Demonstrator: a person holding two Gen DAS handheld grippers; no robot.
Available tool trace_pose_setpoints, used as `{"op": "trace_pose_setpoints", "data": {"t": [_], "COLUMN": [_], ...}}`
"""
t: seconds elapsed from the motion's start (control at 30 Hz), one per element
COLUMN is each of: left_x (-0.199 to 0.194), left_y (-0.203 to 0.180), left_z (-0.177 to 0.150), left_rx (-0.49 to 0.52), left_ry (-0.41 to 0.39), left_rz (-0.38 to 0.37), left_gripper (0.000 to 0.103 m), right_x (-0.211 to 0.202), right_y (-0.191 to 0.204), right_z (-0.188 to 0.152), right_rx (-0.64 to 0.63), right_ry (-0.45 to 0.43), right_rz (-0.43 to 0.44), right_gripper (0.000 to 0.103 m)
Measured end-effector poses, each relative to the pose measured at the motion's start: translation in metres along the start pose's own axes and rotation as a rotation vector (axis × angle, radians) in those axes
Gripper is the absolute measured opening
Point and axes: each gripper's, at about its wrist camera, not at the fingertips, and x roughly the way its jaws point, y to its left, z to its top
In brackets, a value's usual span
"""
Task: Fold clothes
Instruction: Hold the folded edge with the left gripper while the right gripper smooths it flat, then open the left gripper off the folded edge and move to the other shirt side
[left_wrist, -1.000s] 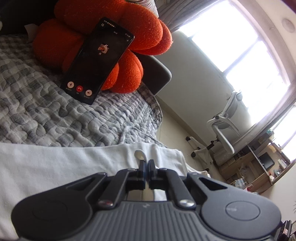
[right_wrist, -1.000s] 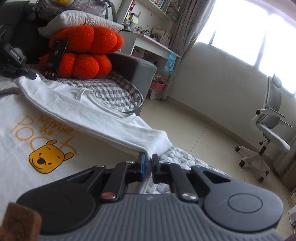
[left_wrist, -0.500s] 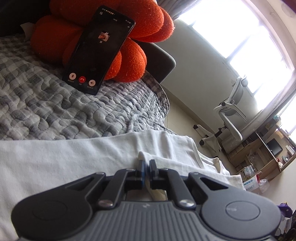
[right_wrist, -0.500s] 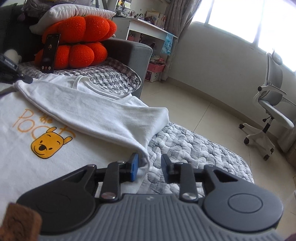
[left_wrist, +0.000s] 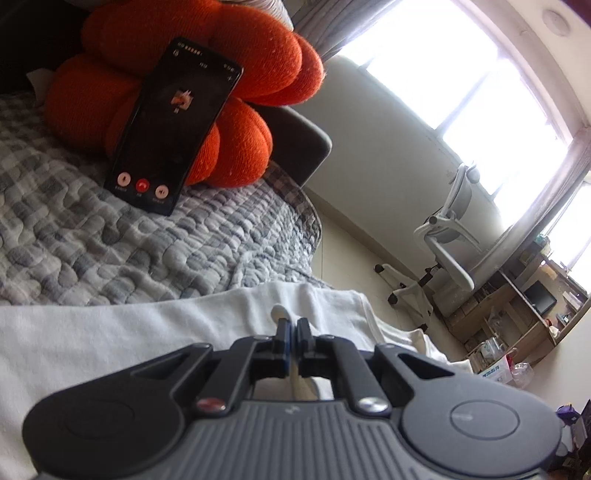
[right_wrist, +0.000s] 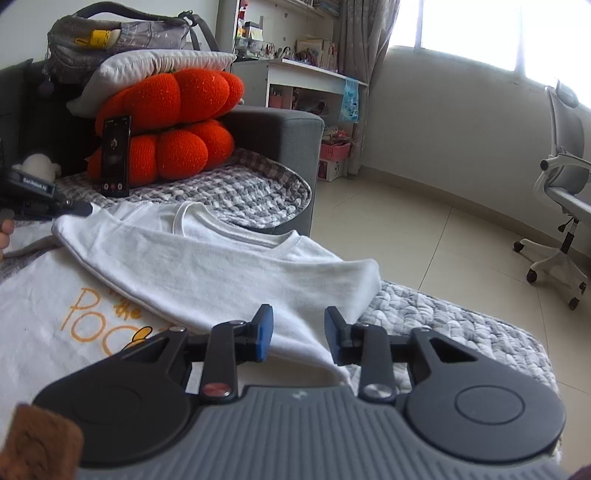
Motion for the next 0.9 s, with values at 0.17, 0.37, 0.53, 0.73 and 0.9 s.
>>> {"op": "trace_pose_setpoints", "data": {"t": [0.17, 0.37, 0.53, 0.73, 0.9], "left_x": [0.015, -0.007, -0.039, -0.083, -0.127], "left_y": [0.005, 0.001, -0.002, 0.003, 0.017], "left_z": [-0.002, -0.004, -0.006, -0.019, -0.033], "left_rx": [0.034, 0.051, 0.068, 0.059, -0.005], "left_ry": [0.067, 0.017, 0.003, 0.016, 0.015], "left_rz": [0.082, 0.129, 0.181, 0.314, 0.43], "left_gripper": [0.005, 0.034, 0.042, 0.047, 0.056], "right_x": [0.008, -0.002, -0.011, -0.016, -0.022], "right_y": [0.003, 0.005, 0.005, 0.011, 0.019], "right_z": [-0.012, -0.005, -0.002, 0.003, 0.011], "right_rx": [0.0, -0.014, 0.017, 0.047, 0.052], "right_ry": [0.037, 0.033, 0.017, 0.013, 0.007], "right_rz": [-0.007, -0.017, 0.006, 0.024, 0.043], "right_gripper": [0.032, 0.032, 0.035, 0.038, 0.044]}}
